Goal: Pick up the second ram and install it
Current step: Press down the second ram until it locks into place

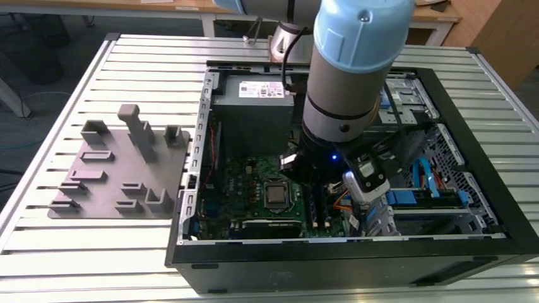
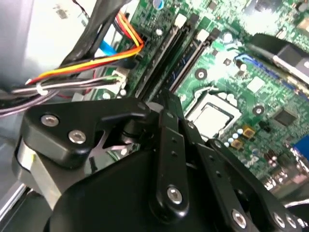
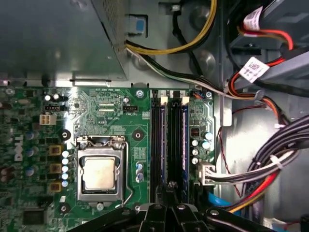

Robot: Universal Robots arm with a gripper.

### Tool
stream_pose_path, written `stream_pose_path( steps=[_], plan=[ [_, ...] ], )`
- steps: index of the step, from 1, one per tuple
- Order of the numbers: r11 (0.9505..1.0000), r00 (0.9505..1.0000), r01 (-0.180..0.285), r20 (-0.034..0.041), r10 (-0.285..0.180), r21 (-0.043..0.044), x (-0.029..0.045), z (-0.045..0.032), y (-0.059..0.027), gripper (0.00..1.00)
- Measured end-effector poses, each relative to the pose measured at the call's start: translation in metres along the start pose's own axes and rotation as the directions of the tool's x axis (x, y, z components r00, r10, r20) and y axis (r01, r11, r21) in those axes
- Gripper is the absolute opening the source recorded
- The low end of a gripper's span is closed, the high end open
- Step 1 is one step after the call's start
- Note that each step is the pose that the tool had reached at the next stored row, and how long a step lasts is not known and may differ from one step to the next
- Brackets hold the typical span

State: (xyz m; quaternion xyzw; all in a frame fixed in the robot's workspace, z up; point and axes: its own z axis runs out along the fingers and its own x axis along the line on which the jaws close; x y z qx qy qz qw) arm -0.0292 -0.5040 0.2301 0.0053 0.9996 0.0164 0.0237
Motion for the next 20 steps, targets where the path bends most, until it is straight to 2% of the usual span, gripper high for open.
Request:
stream_pose_path(
  steps=[4, 8, 12, 20],
  plan=[
    [1.0, 1.0, 0.0, 0.0003, 0.0, 0.0002, -0.0001, -0.0055, 0.006, 0.07],
    [1.0, 1.0, 0.0, 0.0039, 0.0, 0.0003, 0.0, -0.0091, 0.0129, 0.07],
    [1.0, 1.0, 0.0, 0.0051, 0.0, 0.0004, -0.0004, -0.0164, 0.0135, 0.07],
    [1.0, 1.0, 0.0, 0.0051, 0.0, -0.0002, -0.0004, -0.0167, 0.0135, 0.07]
  ],
)
